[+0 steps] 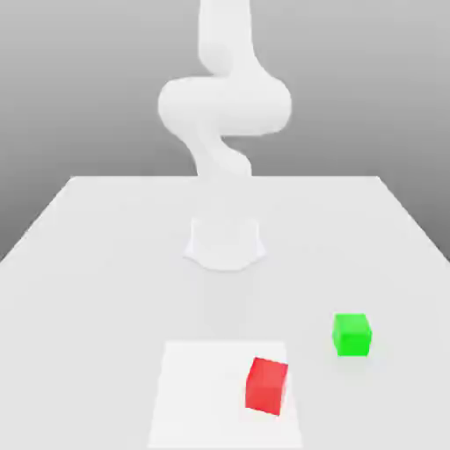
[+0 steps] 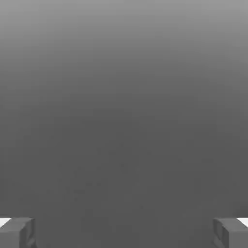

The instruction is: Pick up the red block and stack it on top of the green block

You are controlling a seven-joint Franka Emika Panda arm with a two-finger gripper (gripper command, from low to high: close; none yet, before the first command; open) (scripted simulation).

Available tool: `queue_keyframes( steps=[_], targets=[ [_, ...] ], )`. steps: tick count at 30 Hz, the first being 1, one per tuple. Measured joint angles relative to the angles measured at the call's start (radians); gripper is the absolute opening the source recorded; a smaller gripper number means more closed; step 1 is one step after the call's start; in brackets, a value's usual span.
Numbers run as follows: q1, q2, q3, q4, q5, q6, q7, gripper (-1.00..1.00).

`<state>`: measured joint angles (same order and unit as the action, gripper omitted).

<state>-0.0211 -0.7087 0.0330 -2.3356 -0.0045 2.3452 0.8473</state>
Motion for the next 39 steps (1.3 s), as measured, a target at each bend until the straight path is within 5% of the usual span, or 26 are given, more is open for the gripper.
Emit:
queue_keyframes(
  steps=[16, 27, 28, 39],
  targets=[
    [-0.062, 0.587, 0.144, -0.228, -0.064, 0.289, 0.33, 0.0],
    [0.007, 0.982, 0.093, -0.287, -0.131, 0.548, 0.488, 0.0],
    [0.017, 1.008, 0.081, -0.283, -0.142, 0.569, 0.497, -1.0],
    [-0.013, 0.887, 0.125, -0.302, -0.08, 0.469, 0.451, -1.0]
  ],
)
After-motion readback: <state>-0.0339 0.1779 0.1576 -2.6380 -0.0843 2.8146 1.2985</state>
